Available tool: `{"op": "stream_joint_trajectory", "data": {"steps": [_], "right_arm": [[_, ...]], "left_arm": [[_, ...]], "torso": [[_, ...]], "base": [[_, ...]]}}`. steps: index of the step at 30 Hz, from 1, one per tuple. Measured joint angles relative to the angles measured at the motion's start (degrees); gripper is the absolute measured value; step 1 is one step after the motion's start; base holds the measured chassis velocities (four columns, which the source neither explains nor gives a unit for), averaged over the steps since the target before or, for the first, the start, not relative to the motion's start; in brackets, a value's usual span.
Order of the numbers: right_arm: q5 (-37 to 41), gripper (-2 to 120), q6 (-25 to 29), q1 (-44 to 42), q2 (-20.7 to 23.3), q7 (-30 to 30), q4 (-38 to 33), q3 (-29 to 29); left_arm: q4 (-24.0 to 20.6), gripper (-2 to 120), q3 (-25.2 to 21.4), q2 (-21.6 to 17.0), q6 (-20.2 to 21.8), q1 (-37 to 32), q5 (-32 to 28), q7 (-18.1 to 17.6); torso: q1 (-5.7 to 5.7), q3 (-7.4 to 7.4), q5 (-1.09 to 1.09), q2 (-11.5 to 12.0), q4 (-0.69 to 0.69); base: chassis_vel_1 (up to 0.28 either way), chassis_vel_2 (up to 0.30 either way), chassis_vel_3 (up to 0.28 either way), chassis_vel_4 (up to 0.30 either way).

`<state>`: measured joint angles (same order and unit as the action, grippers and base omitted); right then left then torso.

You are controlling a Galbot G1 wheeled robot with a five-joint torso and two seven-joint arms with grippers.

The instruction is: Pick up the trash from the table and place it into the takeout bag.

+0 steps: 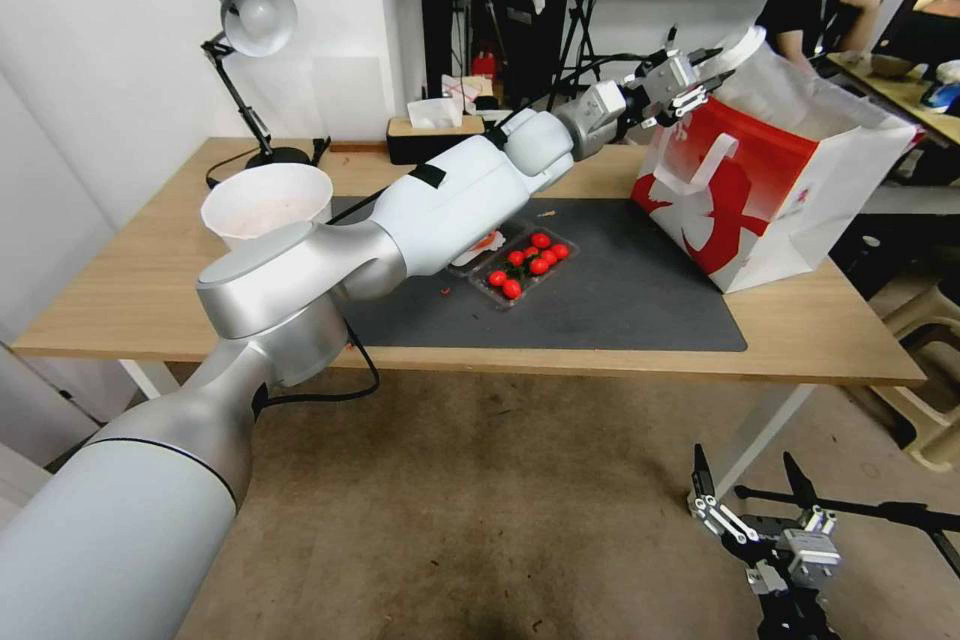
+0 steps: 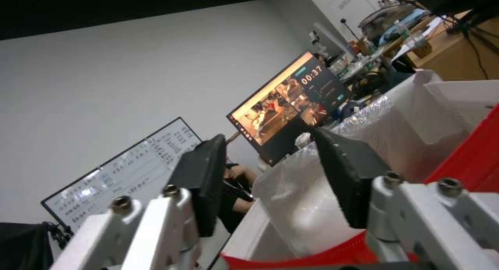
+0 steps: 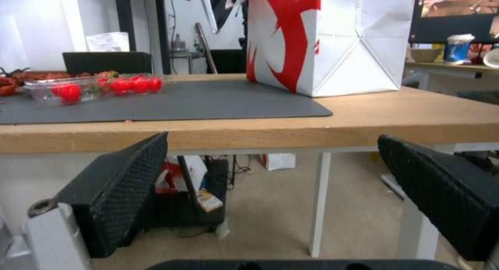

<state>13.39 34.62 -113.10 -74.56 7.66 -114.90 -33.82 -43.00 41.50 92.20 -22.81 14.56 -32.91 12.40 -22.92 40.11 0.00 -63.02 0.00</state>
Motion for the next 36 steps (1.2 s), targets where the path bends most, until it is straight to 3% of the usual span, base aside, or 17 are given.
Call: {"op": "stream_joint_trajectory", "data": {"steps": [10, 13, 18, 20, 24, 26, 31, 34, 35, 36], "right_arm": [[0.0, 100, 0.1, 0.3, 0.0, -0.1, 0.0, 0.5], [0.1, 100, 0.0, 0.2, 0.3, -0.2, -0.3, 0.5], [0.2, 100, 0.0, 0.2, 0.5, -0.2, -0.4, 0.5], [0.2, 100, -0.1, 0.2, 0.6, -0.2, -0.4, 0.5], [0.2, 100, -0.1, 0.2, 0.7, -0.2, -0.4, 0.5], [0.3, 100, -0.2, 0.3, 0.8, -0.2, -0.4, 0.5], [0.3, 100, -0.2, 0.4, 0.8, -0.2, -0.4, 0.5], [0.3, 100, -0.2, 0.4, 0.9, -0.2, -0.5, 0.6], [0.3, 100, -0.2, 0.4, 0.9, -0.2, -0.5, 0.6], [0.3, 100, -0.3, 0.4, 1.0, -0.2, -0.5, 0.6]], "left_arm": [[-1.5, 84, 0.0, -0.1, 0.7, 0.3, -1.4, -2.6], [-5.3, 97, 0.2, -0.1, 3.3, -0.6, -3.7, -6.8], [-10.2, 99, 1.4, -0.1, 6.7, -1.6, -5.4, -12.1], [-14.5, 100, 2.5, -1.5, 9.0, -2.4, -7.4, -16.1], [-16.2, 100, 2.7, -2.6, 10.0, -2.8, -8.2, -18.3], [-19.9, 100, 1.9, -5.7, 11.4, -4.6, -8.8, -23.0], [-22.1, 100, 0.3, -7.9, 12.8, -6.0, -9.0, -26.7], [-27.5, 100, -3.1, -11.7, 16.7, -9.4, -9.3, -33.9], [-27.5, 100, -3.1, -11.7, 16.7, -9.4, -9.3, -33.9], [-30.5, 100, -4.6, -13.6, 18.5, -11.3, -9.3, -36.7]], "torso": [[0.00, 0.00, 0.00, 0.0, 0.00], [0.00, 0.00, 0.00, 0.0, 0.00], [0.00, 0.00, 0.00, 0.0, 0.00], [0.00, -0.01, 0.01, 0.0, 0.08], [0.00, -0.01, 0.02, 0.0, 0.05], [0.01, -0.01, 0.01, 0.0, 0.02], [0.00, 0.00, 0.00, 0.0, -0.04], [0.00, 0.00, -0.02, 0.0, -0.04], [0.00, 0.00, -0.02, 0.0, -0.04], [0.00, -0.01, -0.01, 0.0, -0.01]], "base": [[0.000, 0.000, 0.000, 0.000], [0.000, 0.000, 0.000, 0.000], [0.000, 0.000, 0.000, 0.000], [0.000, 0.000, 0.000, 0.000], [0.000, 0.000, 0.000, 0.000], [0.000, 0.000, 0.000, 0.000], [0.000, 0.000, 0.000, 0.000], [0.000, 0.000, 0.000, 0.000], [0.000, 0.000, 0.000, 0.000], [0.000, 0.000, 0.000, 0.000]]}}
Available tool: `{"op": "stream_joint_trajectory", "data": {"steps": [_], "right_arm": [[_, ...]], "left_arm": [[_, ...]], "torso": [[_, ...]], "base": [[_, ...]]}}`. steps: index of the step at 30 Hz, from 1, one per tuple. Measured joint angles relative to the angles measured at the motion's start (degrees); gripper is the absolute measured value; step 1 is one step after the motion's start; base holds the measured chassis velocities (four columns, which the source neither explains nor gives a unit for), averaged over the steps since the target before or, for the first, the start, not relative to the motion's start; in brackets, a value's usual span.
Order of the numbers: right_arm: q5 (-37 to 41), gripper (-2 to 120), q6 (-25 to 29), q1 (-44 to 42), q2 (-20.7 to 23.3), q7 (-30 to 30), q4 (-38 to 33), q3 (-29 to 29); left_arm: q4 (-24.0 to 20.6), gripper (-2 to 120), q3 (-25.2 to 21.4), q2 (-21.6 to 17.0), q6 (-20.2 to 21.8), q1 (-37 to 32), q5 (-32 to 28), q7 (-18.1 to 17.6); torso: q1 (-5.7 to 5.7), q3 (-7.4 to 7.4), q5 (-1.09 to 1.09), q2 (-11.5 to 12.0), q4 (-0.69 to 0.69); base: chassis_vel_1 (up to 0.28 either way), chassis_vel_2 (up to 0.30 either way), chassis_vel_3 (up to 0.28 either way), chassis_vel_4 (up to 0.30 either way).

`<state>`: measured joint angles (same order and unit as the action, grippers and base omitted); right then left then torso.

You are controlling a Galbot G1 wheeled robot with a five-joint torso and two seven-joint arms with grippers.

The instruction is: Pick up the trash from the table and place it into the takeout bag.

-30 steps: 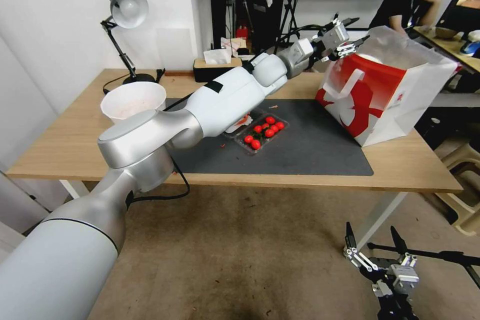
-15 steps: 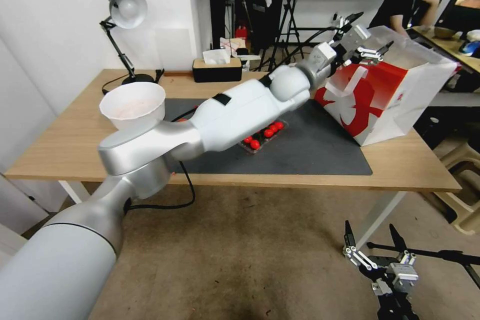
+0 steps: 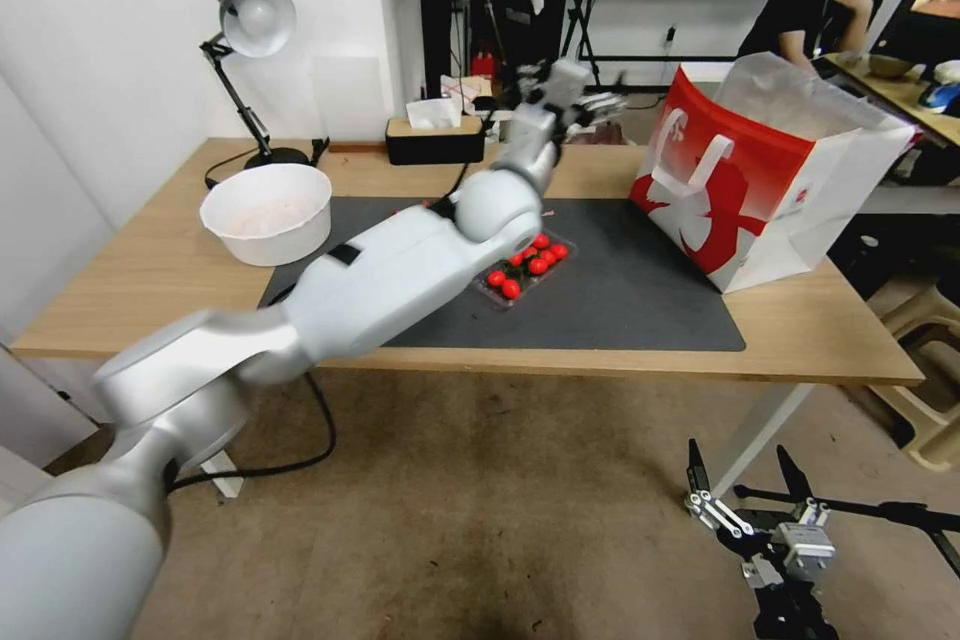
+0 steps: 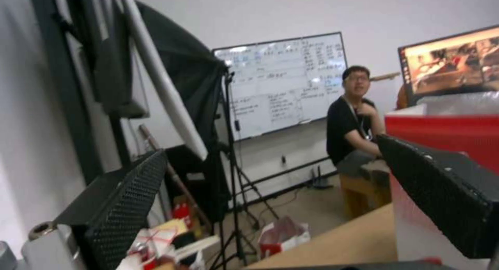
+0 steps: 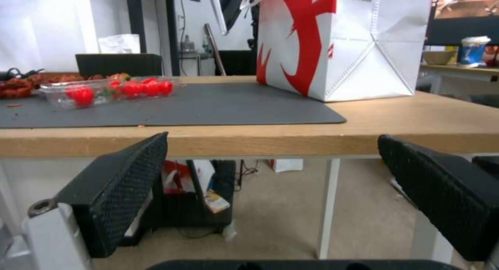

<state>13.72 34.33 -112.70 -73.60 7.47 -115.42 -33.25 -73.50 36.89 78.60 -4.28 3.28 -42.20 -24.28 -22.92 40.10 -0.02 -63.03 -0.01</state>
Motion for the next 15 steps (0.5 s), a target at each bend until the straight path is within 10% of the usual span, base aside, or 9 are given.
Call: {"op": "stream_joint_trajectory", "data": {"steps": [6, 15], "right_arm": [[-0.1, 100, -0.5, -0.1, 0.4, -0.1, -0.4, 0.1], [-0.4, 100, -1.1, -0.2, 0.5, -0.4, -1.1, 0.3]], "left_arm": [[-13.5, 100, -4.3, -10.2, 4.9, -8.6, 0.9, -5.5], [-24.1, 100, -11.7, -21.3, 4.3, -19.9, 0.2, -0.8]], "torso": [[0.00, 0.00, -0.01, 0.0, 0.00], [0.00, 0.00, -0.01, 0.0, 0.01]], "base": [[0.000, 0.000, 0.000, 0.000], [0.000, 0.000, 0.000, 0.000]]}}
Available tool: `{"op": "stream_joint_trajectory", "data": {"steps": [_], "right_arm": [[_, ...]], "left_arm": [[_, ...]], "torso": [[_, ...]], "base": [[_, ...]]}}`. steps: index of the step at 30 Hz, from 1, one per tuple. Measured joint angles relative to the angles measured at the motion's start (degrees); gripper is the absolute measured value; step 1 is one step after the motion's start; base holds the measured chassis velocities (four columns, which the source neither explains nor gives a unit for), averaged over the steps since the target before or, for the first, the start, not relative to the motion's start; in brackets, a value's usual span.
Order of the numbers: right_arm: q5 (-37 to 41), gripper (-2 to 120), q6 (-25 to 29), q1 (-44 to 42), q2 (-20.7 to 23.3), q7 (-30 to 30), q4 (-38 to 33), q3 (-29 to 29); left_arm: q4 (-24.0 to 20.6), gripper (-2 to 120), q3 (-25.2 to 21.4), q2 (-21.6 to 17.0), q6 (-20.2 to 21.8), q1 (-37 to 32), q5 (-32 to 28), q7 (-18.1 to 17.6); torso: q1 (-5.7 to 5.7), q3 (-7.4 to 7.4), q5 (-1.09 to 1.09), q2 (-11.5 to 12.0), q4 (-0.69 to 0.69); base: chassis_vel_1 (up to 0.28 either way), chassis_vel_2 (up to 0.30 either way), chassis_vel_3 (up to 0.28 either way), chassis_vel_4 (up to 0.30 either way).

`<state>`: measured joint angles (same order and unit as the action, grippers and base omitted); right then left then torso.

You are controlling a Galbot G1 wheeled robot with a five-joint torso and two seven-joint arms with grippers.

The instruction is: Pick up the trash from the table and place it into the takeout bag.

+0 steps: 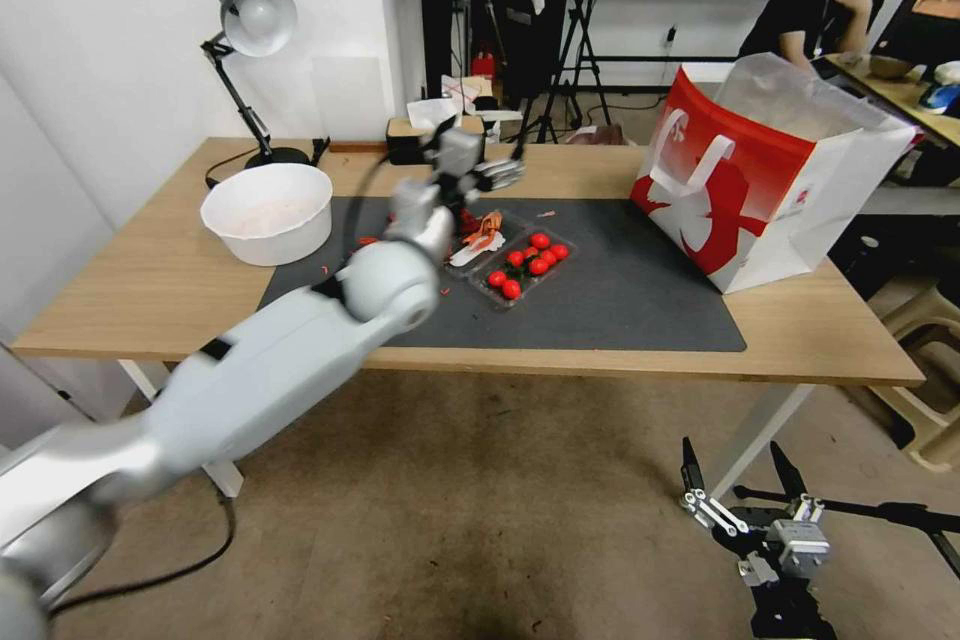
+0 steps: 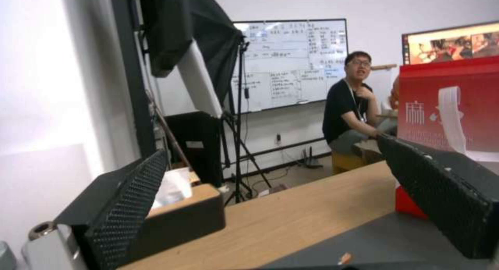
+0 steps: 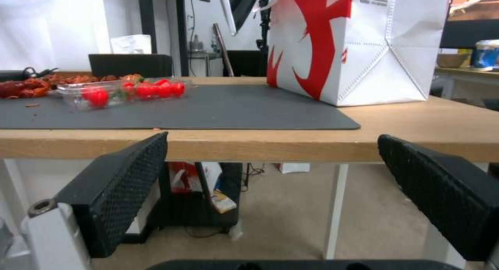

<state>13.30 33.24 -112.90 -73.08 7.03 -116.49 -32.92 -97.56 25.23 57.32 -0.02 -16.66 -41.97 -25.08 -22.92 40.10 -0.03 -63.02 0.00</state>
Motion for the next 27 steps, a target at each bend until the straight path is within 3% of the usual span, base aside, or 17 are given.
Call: {"op": "stream_joint_trajectory", "data": {"steps": [1, 3, 9, 22, 27], "right_arm": [[-0.1, 100, -0.1, 0.0, 0.1, 0.0, -0.2, 0.1], [-0.5, 100, -0.2, -0.2, 0.3, 0.0, -0.4, 0.2], [-0.8, 100, -0.4, -0.4, 0.5, 0.0, -0.8, 0.4], [-0.8, 100, -0.4, -0.5, 0.8, -0.1, -1.2, 0.4], [-0.5, 100, -0.4, -0.4, 1.1, -0.2, -1.4, 0.3]], "left_arm": [[-2.8, 100, -3.9, -3.5, -1.2, -4.8, -0.5, 3.5], [-6.1, 100, -9.6, -6.6, -1.3, -10.7, -1.7, 6.1], [-12.0, 100, -20.8, -10.5, -0.7, -23.7, -1.0, 9.7], [-18.3, 100, -33.9, -11.0, -1.0, -42.1, 4.0, 11.2], [-19.6, 100, -40.2, -9.7, -3.0, -53.1, 7.0, 12.6]], "torso": [[0.00, -0.01, 0.01, 0.0, -0.03], [0.00, 0.00, 0.03, 0.0, 0.00], [0.00, 0.00, 0.00, 0.0, -0.01], [0.00, 0.00, 0.03, 0.0, 0.02], [0.00, 0.00, 0.02, 0.0, -0.02]], "base": [[0.000, 0.000, 0.000, 0.000], [0.000, 0.000, 0.000, 0.000], [0.000, 0.000, 0.000, 0.000], [0.000, 0.000, 0.000, 0.000], [0.000, 0.000, 0.000, 0.000]]}}
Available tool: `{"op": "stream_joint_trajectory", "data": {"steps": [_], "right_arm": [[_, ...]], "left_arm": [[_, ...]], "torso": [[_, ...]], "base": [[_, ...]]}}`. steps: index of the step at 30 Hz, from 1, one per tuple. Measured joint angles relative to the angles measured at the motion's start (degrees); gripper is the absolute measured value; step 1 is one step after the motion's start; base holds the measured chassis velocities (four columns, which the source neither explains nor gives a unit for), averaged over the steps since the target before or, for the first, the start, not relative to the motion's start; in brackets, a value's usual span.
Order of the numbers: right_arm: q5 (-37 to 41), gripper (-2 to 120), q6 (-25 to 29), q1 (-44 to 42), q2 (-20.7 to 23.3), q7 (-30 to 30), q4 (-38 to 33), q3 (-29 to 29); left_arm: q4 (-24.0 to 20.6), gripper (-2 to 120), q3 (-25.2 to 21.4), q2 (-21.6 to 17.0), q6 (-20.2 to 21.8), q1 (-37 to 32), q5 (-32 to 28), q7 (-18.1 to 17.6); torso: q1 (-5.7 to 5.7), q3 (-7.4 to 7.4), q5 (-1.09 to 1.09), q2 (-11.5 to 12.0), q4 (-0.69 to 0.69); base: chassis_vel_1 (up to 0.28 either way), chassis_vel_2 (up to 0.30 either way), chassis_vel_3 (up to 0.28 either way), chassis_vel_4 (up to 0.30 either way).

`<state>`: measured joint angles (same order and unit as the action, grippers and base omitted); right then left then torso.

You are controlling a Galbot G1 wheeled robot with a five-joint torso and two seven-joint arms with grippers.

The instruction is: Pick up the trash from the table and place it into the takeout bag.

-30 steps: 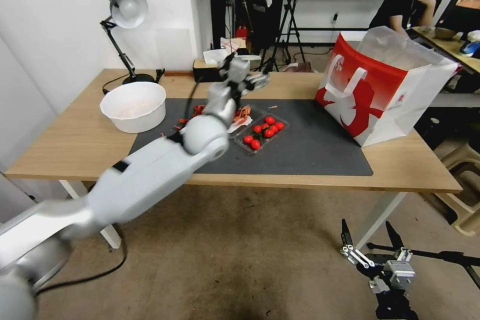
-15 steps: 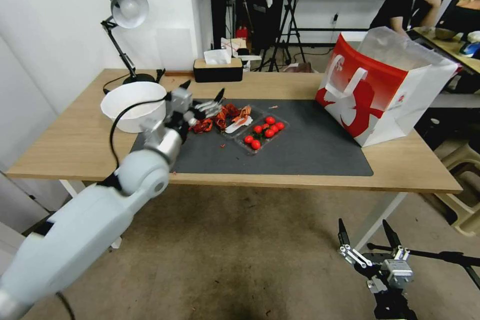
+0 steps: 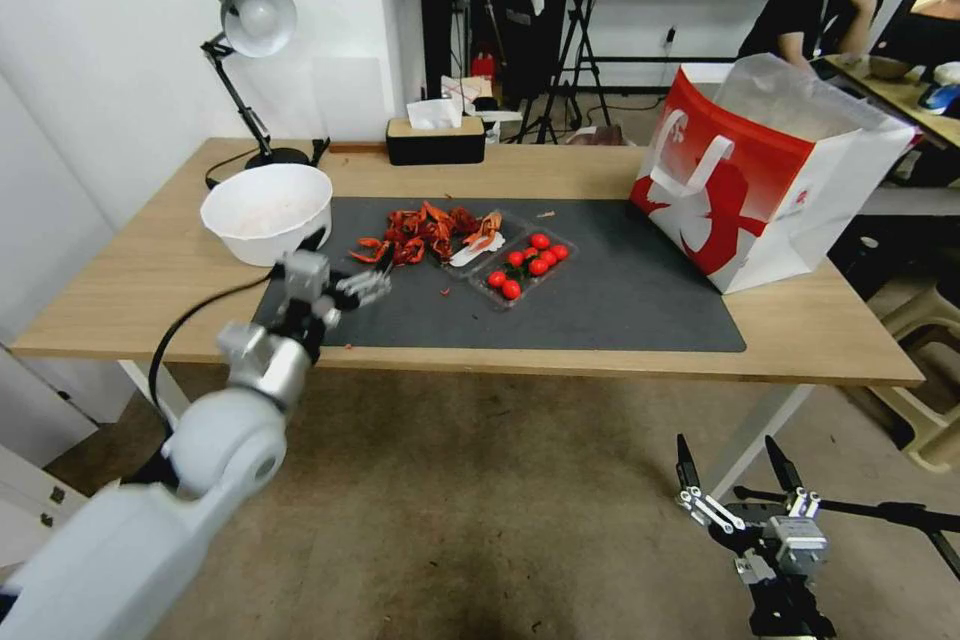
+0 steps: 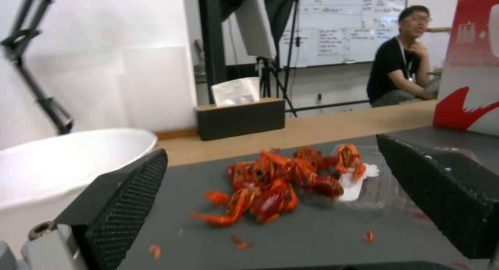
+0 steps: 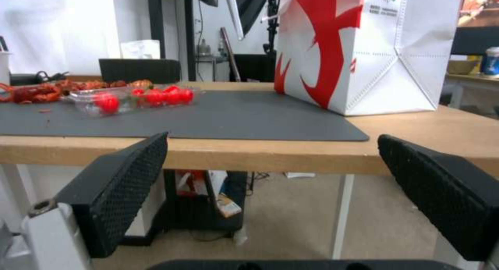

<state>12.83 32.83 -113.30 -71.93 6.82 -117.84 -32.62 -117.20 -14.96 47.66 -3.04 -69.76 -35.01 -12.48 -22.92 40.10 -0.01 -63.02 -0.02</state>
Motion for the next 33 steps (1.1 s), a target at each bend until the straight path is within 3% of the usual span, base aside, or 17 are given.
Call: {"op": "stream_joint_trajectory", "data": {"steps": [3, 10, 17, 22, 33], "right_arm": [[0.4, 100, 0.0, 0.1, 0.1, -0.4, -0.2, 0.0], [2.1, 100, 0.0, 0.1, 0.7, -1.9, -0.7, -0.3], [3.5, 100, -0.9, 0.8, 1.2, -3.0, -1.4, -0.9], [4.9, 100, -2.4, 1.7, 1.7, -4.1, -1.5, -1.1], [8.9, 100, -10.2, 4.3, 3.4, -3.7, -2.5, -1.6]], "left_arm": [[-1.0, 100, -4.0, 1.9, -2.7, -7.2, 1.9, 1.1], [-1.1, 100, -8.6, 7.0, -7.6, -16.6, 7.0, 2.5], [-1.6, 100, -11.9, 12.2, -12.8, -26.4, 10.8, 1.1], [-1.0, 100, -12.9, 15.8, -15.8, -29.4, 11.9, 1.9], [1.1, 100, -13.0, 19.0, -18.4, -30.9, 14.1, 2.7]], "torso": [[0.00, 0.00, 0.02, 0.0, 0.02], [0.00, 0.00, 0.01, 0.0, 0.03], [0.00, 0.00, 0.01, 0.0, 0.03], [0.00, 0.00, 0.01, 0.0, 0.02], [0.00, 0.00, 0.01, 0.0, 0.02]], "base": [[0.000, 0.000, 0.000, 0.000], [0.000, 0.000, 0.000, 0.000], [0.000, 0.000, 0.000, 0.000], [0.000, 0.000, 0.000, 0.000], [0.000, 0.000, 0.000, 0.000]]}}
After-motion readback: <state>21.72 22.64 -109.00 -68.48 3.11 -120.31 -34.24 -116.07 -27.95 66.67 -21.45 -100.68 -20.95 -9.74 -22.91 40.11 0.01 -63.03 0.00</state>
